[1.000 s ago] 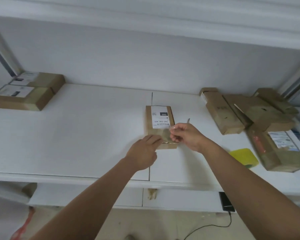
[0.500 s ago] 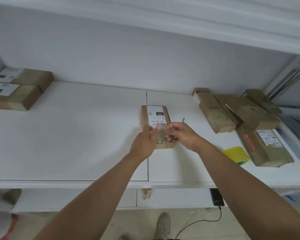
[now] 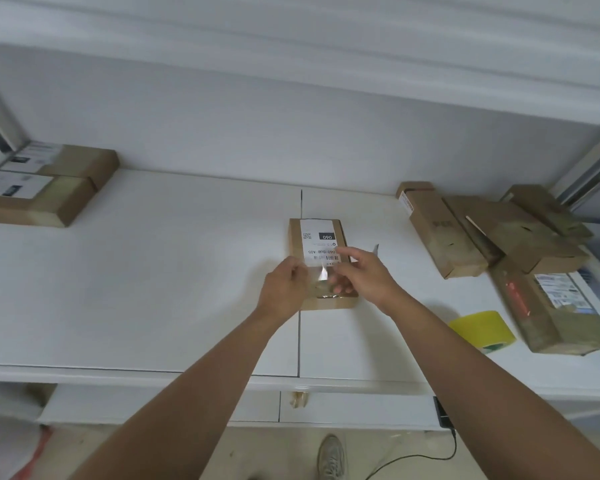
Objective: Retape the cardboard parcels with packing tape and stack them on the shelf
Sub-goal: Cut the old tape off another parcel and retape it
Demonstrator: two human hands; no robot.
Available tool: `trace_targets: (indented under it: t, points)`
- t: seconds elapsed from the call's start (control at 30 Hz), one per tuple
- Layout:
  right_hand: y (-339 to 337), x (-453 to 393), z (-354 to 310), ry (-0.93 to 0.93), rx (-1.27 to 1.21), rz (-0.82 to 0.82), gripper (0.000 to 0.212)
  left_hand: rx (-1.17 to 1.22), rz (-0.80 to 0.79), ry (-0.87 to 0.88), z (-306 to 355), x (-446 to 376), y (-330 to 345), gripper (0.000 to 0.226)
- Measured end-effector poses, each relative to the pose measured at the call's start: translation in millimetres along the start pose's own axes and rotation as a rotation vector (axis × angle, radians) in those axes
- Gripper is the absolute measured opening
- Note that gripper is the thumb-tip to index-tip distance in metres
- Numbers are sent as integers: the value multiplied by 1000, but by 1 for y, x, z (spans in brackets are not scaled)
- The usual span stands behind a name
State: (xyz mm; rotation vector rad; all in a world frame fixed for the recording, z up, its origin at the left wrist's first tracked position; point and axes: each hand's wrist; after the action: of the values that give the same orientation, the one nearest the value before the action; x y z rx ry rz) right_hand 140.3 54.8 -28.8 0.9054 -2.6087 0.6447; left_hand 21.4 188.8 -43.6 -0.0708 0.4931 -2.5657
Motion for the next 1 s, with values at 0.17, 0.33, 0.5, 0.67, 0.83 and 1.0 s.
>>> trace_targets:
  t: [0.17,0.33,0.5,0.67,0.83,1.0]
  points:
    - [-9,-7,28,-384,555,191,15,288,83,-67,5,-7,-13,26]
    - [-3,-9,57,-678,879,224,28,552,99,-115,8,-11,-23,19]
    - [8,3,72,-764,1006,315,40,616,90,-157,7,-11,-22,22]
    - [13,10,79,-691,1006,343,43,464,50,-138,4,-11,-14,16]
    - [22,19,72,-555,1034,306,51,413,33,-147,5,-9,-7,13]
    - [32,27,69,-457,1113,343,55,396,20,-136,5,-7,-5,12]
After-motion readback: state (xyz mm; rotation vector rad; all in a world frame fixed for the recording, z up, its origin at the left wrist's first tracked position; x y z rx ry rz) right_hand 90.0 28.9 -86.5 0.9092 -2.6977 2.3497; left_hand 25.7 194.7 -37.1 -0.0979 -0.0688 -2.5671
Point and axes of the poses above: each hand's wrist, its own x-axis away from the middle knuckle, its own y-axis out of the palm, z = x × y, and after that the axes turned 11 degrees about y, right-handed
